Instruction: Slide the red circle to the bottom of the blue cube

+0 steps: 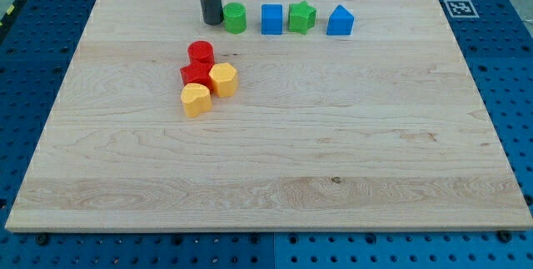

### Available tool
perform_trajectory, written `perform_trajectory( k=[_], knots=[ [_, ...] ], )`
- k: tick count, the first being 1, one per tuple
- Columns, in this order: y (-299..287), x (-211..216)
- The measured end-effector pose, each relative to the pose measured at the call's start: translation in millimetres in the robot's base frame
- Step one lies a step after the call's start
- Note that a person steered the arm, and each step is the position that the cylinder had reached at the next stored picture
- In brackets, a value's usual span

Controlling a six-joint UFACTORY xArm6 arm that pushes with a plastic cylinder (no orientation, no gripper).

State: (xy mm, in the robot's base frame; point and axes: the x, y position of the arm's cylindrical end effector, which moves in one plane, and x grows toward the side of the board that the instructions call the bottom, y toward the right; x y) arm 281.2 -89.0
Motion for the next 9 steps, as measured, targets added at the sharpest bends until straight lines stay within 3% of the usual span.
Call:
perform_trajectory(
  k=[2,3,4,5,6,9],
  knots=[
    [-7.8,0.0],
    [-51.5,4.2],
    [-82.2,39.3],
    [-84.8,87.4],
    [-83.9,106.6],
    [-49.8,102.8]
  ],
)
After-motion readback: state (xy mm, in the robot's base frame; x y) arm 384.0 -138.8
